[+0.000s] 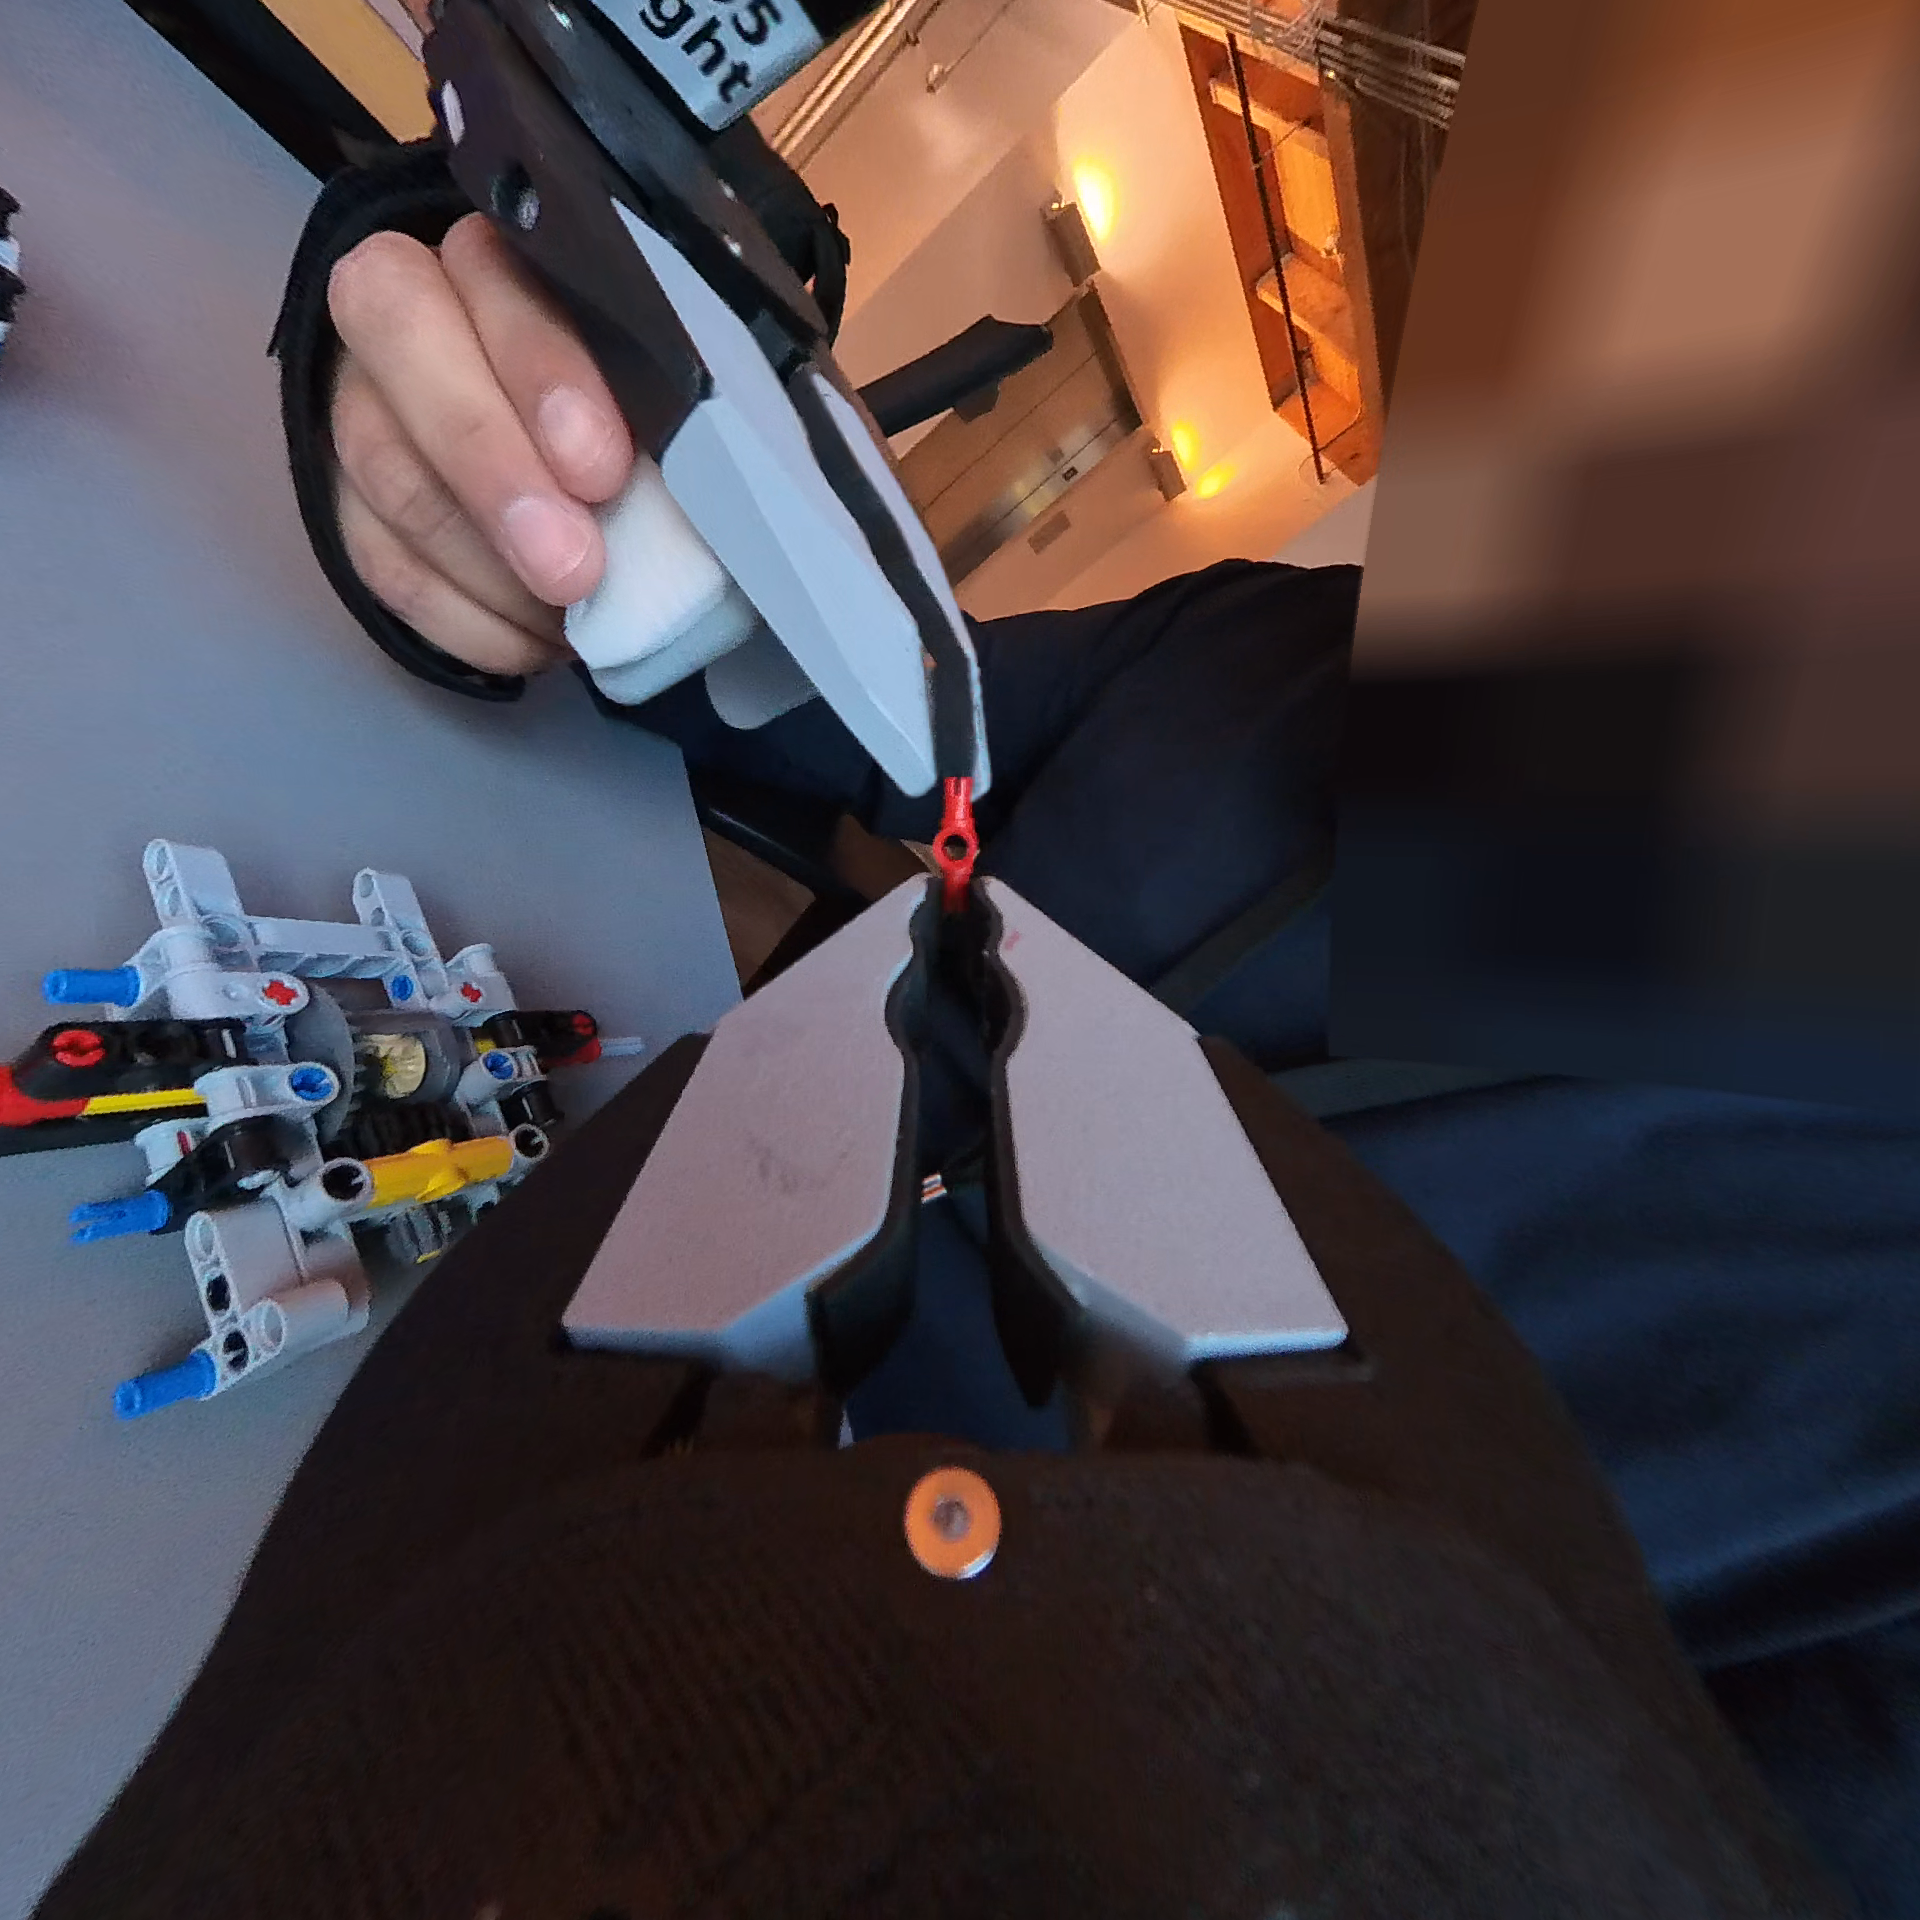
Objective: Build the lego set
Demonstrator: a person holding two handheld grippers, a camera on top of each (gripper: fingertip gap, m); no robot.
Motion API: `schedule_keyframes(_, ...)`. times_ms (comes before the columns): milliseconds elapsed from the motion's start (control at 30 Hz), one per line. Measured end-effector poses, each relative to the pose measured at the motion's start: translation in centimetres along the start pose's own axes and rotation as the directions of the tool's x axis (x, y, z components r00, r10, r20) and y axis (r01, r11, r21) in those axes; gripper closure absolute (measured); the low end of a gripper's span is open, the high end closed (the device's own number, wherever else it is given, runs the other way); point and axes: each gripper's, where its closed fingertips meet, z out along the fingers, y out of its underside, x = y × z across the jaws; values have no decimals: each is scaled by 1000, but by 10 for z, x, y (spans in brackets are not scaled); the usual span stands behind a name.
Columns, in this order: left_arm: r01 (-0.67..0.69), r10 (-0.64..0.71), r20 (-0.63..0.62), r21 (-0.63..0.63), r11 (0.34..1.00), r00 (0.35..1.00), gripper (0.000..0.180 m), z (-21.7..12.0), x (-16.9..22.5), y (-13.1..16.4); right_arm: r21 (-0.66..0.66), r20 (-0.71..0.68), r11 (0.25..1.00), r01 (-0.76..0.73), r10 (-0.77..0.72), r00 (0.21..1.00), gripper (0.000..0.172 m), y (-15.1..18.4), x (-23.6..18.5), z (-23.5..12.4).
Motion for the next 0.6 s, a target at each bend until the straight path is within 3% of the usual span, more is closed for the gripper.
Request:
schedule_keyframes(400, 21, -21, -13, 25, 999, 1000, 178, 7, -3, -7, 1, -12, 1000, 26, -26, 1000, 172, -1, 0, 0)
schedule_keyframes(600, 15, -30, 111, 128, 992, 993, 178, -13, -21, -25, 5, -131, 999, -53, 53, 990, 172, 2, 27, -9)
